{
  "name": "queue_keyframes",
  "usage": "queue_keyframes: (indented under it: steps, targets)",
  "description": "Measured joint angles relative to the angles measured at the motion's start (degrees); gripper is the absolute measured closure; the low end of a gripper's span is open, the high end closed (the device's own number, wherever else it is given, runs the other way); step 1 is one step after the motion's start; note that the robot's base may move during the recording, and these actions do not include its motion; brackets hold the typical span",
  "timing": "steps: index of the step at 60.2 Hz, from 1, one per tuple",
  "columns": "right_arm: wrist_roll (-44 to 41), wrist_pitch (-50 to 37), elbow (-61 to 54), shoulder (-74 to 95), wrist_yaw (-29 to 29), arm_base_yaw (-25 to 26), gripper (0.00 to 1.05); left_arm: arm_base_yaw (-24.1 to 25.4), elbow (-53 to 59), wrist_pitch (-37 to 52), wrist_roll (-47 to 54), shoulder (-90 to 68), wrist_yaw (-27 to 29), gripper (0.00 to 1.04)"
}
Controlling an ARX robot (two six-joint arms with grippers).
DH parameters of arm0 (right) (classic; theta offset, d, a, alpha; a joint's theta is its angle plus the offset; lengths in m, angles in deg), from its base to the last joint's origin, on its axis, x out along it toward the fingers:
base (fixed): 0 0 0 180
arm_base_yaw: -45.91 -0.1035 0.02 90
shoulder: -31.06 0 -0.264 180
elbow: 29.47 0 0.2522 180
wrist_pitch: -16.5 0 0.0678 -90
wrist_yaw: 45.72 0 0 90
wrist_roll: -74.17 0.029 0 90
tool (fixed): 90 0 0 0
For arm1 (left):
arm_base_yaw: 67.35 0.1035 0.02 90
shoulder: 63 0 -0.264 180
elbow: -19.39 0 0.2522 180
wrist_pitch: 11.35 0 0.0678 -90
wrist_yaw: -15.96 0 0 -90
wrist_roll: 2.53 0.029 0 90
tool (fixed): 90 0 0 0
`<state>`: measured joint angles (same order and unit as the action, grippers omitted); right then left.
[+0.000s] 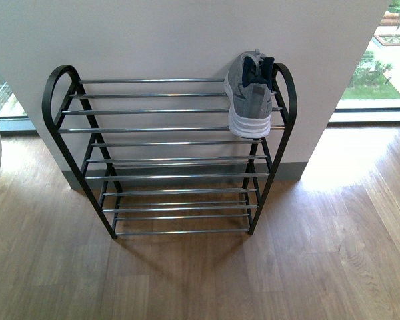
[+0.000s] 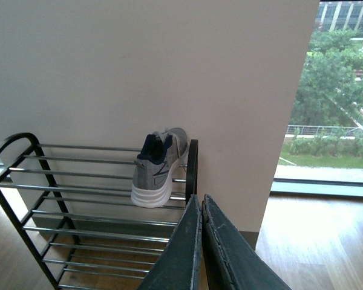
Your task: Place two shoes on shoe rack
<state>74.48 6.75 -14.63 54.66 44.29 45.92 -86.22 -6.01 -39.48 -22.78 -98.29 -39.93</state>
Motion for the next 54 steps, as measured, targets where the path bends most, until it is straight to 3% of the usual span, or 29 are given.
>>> queue_keyframes:
  steps: [43, 48, 54]
  targets:
    - [0.0, 13.4, 0.0, -13.6, 0.0, 0.0, 1.03, 0.0, 0.0, 0.0, 0.0, 0.0, 0.0, 1.03]
    - [0.0, 21.4, 0.0, -19.5, 0.0, 0.0, 1.03, 0.0, 0.0, 0.0, 0.0, 0.0, 0.0, 1.03]
    - [0.0, 23.1, 0.0, -22.9, 0.0, 0.0, 1.03, 0.0, 0.0, 0.0, 0.0, 0.0, 0.0, 1.03]
